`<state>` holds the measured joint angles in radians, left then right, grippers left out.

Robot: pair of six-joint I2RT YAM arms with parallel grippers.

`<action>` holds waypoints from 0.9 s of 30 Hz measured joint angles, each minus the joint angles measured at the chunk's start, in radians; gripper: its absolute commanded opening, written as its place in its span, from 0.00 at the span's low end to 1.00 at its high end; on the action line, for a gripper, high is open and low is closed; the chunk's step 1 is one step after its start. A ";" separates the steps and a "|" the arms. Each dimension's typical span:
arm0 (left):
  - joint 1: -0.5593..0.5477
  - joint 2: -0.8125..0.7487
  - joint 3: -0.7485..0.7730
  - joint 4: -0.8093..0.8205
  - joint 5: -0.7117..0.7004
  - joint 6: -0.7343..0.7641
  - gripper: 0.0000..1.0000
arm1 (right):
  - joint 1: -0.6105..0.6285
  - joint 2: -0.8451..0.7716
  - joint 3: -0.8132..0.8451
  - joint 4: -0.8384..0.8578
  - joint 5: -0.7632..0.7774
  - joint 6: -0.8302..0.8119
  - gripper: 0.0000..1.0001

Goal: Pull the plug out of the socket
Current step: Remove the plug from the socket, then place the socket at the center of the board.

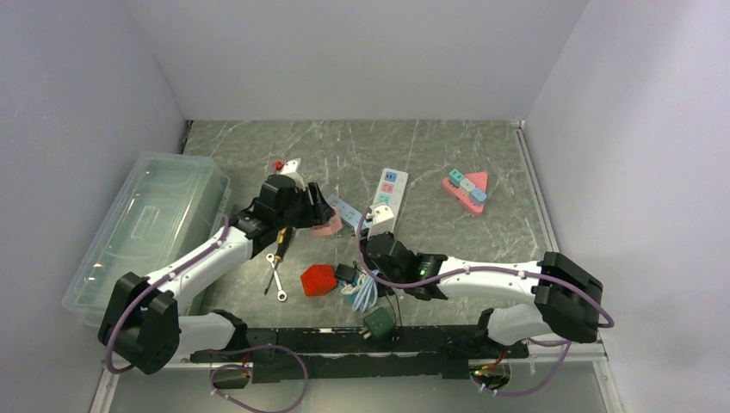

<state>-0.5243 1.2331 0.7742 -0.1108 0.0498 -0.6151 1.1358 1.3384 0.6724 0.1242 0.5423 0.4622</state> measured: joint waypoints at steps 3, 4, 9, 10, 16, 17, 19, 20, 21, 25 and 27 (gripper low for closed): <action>0.041 0.000 0.000 0.000 0.037 -0.011 0.00 | 0.000 -0.011 0.000 -0.011 0.003 -0.011 0.00; 0.064 0.000 0.000 -0.001 0.054 -0.014 0.00 | 0.000 -0.018 0.000 -0.017 0.004 -0.018 0.00; 0.180 0.000 0.048 -0.050 0.157 -0.004 0.00 | -0.065 -0.080 0.010 -0.049 -0.037 -0.092 0.00; 0.202 0.000 0.066 -0.062 0.176 0.006 0.00 | -0.097 -0.092 0.019 -0.056 -0.058 -0.109 0.00; 0.306 0.000 0.182 -0.164 0.293 0.111 0.00 | -0.246 -0.069 0.177 -0.112 -0.156 -0.206 0.00; 0.316 0.001 0.194 -0.180 0.308 0.131 0.00 | -0.258 -0.055 0.207 -0.113 -0.172 -0.217 0.00; 0.323 0.002 0.198 -0.206 0.333 0.161 0.00 | -0.274 -0.021 0.254 -0.108 -0.209 -0.232 0.00; 0.324 0.003 0.194 -0.216 0.342 0.168 0.00 | -0.278 0.000 0.270 -0.106 -0.227 -0.235 0.00; 0.323 0.005 0.185 -0.222 0.349 0.172 0.00 | -0.278 0.016 0.277 -0.105 -0.241 -0.235 0.00; 0.321 0.010 0.100 -0.227 0.369 0.165 0.00 | -0.278 0.127 0.288 -0.102 -0.318 -0.219 0.00; 0.315 0.016 0.057 -0.225 0.371 0.151 0.00 | -0.277 0.180 0.287 -0.098 -0.351 -0.200 0.00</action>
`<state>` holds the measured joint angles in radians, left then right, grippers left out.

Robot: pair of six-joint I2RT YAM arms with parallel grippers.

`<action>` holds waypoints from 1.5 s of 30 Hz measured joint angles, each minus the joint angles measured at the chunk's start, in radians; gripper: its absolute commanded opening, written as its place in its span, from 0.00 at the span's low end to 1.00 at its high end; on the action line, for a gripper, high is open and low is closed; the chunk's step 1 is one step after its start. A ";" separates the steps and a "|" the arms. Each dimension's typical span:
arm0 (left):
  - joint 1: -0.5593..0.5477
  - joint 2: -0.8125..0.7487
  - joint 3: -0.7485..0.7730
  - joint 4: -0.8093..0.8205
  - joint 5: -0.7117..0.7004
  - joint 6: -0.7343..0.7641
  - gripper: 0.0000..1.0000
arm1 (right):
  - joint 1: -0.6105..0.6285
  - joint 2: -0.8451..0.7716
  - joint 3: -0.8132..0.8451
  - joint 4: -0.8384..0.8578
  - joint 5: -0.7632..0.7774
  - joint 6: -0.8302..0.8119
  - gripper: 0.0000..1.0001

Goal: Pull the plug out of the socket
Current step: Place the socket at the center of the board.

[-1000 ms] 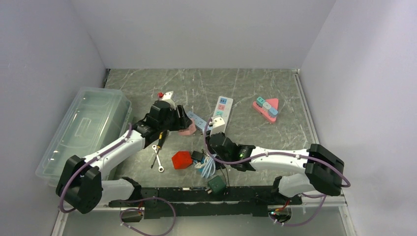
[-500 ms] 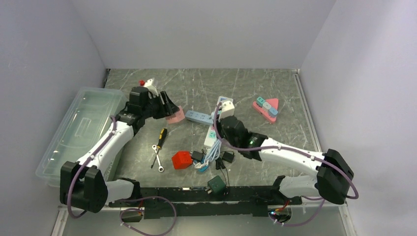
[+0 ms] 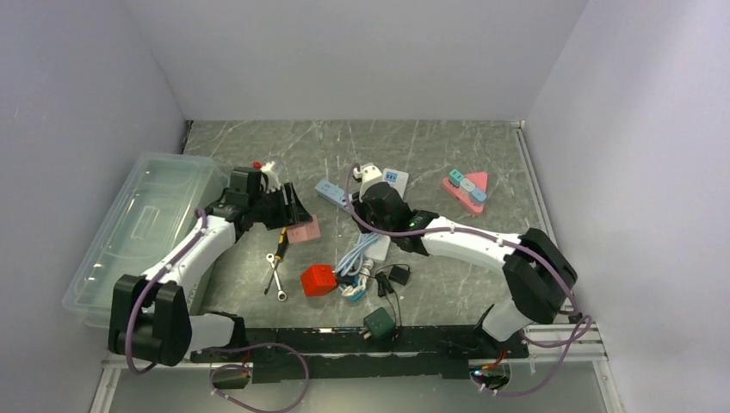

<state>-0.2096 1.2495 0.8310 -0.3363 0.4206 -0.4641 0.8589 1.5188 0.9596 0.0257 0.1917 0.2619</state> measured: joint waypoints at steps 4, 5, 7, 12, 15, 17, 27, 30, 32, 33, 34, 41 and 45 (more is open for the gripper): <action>-0.050 0.055 -0.025 -0.001 -0.026 -0.007 0.00 | 0.000 0.048 -0.006 0.021 -0.048 0.046 0.00; -0.062 0.070 -0.025 0.003 -0.032 -0.008 0.00 | 0.001 0.055 -0.006 0.031 -0.056 0.054 0.00; -0.084 0.099 -0.025 0.003 -0.048 -0.008 0.02 | 0.002 0.066 -0.006 0.047 -0.068 0.071 0.04; -0.114 0.161 -0.021 0.001 -0.092 0.000 0.17 | 0.014 0.095 -0.017 0.065 -0.067 0.097 0.21; -0.116 0.192 -0.014 0.004 -0.104 -0.005 0.35 | 0.017 0.099 -0.034 0.065 -0.057 0.110 0.33; -0.115 0.195 -0.012 0.014 -0.105 -0.006 0.59 | 0.018 0.099 -0.042 0.064 -0.040 0.116 0.39; -0.116 0.186 -0.012 0.044 -0.135 -0.016 1.00 | 0.020 0.019 -0.079 0.028 0.068 0.116 0.56; -0.116 0.148 -0.011 0.042 -0.159 -0.015 1.00 | 0.020 -0.047 -0.096 0.012 0.107 0.113 0.62; -0.116 0.109 -0.001 0.029 -0.177 -0.011 1.00 | 0.019 -0.094 -0.099 -0.008 0.137 0.107 0.66; -0.115 0.090 0.014 0.014 -0.185 -0.006 1.00 | 0.016 -0.124 -0.099 -0.025 0.154 0.098 0.68; -0.113 0.072 0.037 -0.002 -0.197 0.004 1.00 | 0.011 -0.157 -0.099 -0.044 0.172 0.088 0.69; 0.006 -0.009 0.371 -0.104 -0.281 0.119 1.00 | -0.220 -0.320 -0.071 -0.171 0.198 0.006 0.73; 0.058 -0.023 0.484 -0.106 -0.354 0.195 1.00 | -0.428 -0.309 -0.029 -0.235 0.154 -0.042 0.78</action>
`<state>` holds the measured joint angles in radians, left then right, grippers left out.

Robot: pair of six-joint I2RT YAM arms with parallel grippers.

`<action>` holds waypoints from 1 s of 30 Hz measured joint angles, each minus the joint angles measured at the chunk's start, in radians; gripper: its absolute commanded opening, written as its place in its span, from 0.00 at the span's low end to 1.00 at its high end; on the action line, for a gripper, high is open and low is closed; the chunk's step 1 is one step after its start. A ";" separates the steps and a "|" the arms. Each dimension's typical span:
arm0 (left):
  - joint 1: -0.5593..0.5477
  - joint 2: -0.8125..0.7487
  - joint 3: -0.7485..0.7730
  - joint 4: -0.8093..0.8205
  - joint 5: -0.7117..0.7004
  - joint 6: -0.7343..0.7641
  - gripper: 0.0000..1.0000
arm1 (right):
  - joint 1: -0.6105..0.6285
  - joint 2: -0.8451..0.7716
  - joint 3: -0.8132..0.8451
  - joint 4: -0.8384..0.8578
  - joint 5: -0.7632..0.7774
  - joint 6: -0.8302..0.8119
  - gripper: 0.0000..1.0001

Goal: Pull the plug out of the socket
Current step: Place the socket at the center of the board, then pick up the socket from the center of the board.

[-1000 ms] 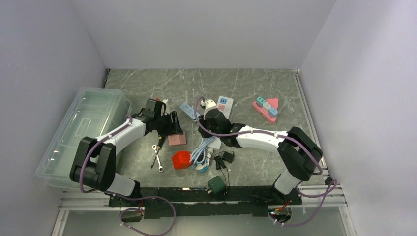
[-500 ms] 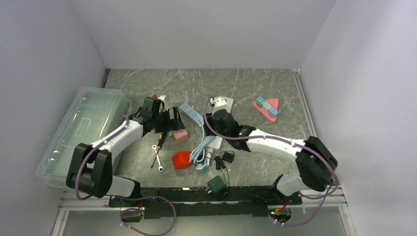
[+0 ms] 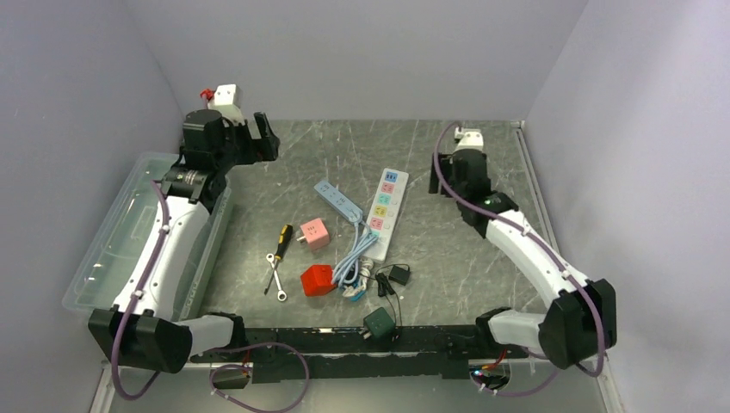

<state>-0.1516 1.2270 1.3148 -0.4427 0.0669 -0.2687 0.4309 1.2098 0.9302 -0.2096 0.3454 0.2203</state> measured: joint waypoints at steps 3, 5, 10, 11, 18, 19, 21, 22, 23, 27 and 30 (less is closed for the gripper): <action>-0.002 -0.007 -0.037 0.024 -0.023 0.043 1.00 | -0.134 0.061 0.048 -0.048 -0.047 -0.064 0.73; -0.003 -0.019 -0.135 0.069 -0.034 0.069 1.00 | -0.200 0.143 0.111 -0.096 -0.078 -0.126 0.73; -0.003 -0.018 -0.294 0.055 -0.066 0.104 1.00 | -0.274 0.316 0.199 -0.165 -0.124 -0.289 0.77; -0.003 -0.018 -0.295 0.055 -0.068 0.108 1.00 | -0.277 0.329 0.202 -0.171 -0.129 -0.306 0.77; -0.003 -0.021 -0.293 0.080 -0.077 0.120 1.00 | -0.304 0.531 0.332 -0.235 -0.166 -0.472 0.75; -0.003 -0.021 -0.293 0.080 -0.077 0.123 1.00 | -0.306 0.557 0.347 -0.242 -0.166 -0.486 0.75; -0.003 -0.021 -0.293 0.080 -0.076 0.127 1.00 | -0.311 0.602 0.375 -0.254 -0.164 -0.508 0.72; -0.003 -0.021 -0.293 0.080 -0.076 0.127 1.00 | -0.314 0.624 0.385 -0.259 -0.164 -0.518 0.69; -0.003 -0.021 -0.293 0.080 -0.076 0.127 1.00 | -0.317 0.644 0.393 -0.264 -0.163 -0.527 0.66; -0.003 -0.021 -0.293 0.079 -0.076 0.127 1.00 | -0.327 0.695 0.408 -0.284 -0.163 -0.547 0.54; -0.003 -0.021 -0.293 0.079 -0.076 0.127 1.00 | -0.328 0.697 0.414 -0.293 -0.162 -0.543 0.43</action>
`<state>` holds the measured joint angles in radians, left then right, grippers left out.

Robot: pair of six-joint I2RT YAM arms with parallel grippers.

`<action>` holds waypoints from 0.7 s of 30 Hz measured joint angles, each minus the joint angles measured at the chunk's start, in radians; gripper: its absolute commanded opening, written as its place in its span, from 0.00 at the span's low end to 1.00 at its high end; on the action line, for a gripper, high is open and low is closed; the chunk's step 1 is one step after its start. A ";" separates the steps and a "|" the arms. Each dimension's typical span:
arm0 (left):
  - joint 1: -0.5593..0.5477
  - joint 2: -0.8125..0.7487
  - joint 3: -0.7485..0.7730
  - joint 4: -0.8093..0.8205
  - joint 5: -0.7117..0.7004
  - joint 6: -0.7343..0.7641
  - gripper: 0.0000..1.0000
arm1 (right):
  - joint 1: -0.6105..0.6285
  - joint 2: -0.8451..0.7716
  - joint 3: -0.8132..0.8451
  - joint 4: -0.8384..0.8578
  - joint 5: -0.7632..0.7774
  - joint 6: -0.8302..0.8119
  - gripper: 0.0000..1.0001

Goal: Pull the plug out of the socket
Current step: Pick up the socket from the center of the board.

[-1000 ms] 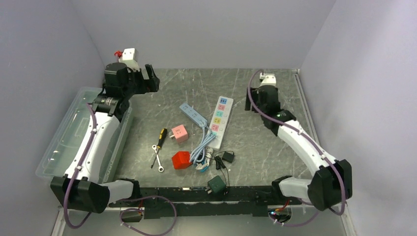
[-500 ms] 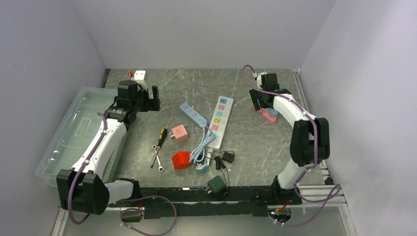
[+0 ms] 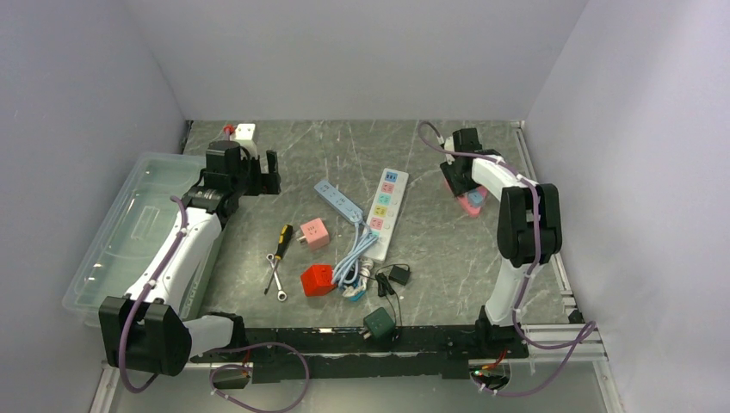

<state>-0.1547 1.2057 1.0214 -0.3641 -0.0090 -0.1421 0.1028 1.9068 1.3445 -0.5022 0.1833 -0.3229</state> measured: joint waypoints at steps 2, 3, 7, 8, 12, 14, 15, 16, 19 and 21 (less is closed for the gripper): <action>0.000 0.000 0.000 0.000 0.000 0.000 1.00 | 0.000 -0.005 0.003 -0.011 0.002 0.014 0.41; 0.000 0.000 0.000 0.000 0.000 0.000 1.00 | 0.000 -0.005 0.003 -0.013 0.001 0.020 0.40; 0.000 0.000 0.000 0.000 0.003 0.000 1.00 | 0.008 -0.008 0.000 -0.012 0.008 0.060 0.37; 0.000 0.000 0.000 0.000 0.003 0.000 1.00 | 0.013 -0.011 -0.006 -0.011 0.013 0.073 0.36; 0.000 0.000 0.000 0.000 0.005 -0.001 1.00 | 0.066 -0.048 -0.050 -0.016 0.028 0.126 0.32; 0.000 0.000 0.000 0.000 0.009 -0.001 1.00 | 0.113 -0.073 -0.076 -0.028 0.027 0.159 0.31; 0.000 0.000 0.000 0.000 0.011 -0.001 1.00 | 0.140 -0.085 -0.089 -0.035 0.024 0.176 0.30; 0.000 0.000 0.000 0.000 0.012 -0.001 1.00 | 0.161 -0.096 -0.100 -0.040 0.023 0.190 0.29; 0.000 0.000 0.000 0.000 0.017 -0.002 1.00 | 0.238 -0.140 -0.142 -0.062 0.010 0.244 0.25; 0.000 0.000 0.000 0.000 0.029 -0.006 1.00 | 0.285 -0.172 -0.173 -0.072 -0.006 0.282 0.23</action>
<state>-0.1547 1.2057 1.0214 -0.3637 0.0204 -0.1482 0.3878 1.7344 1.1713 -0.5743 0.1768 -0.0410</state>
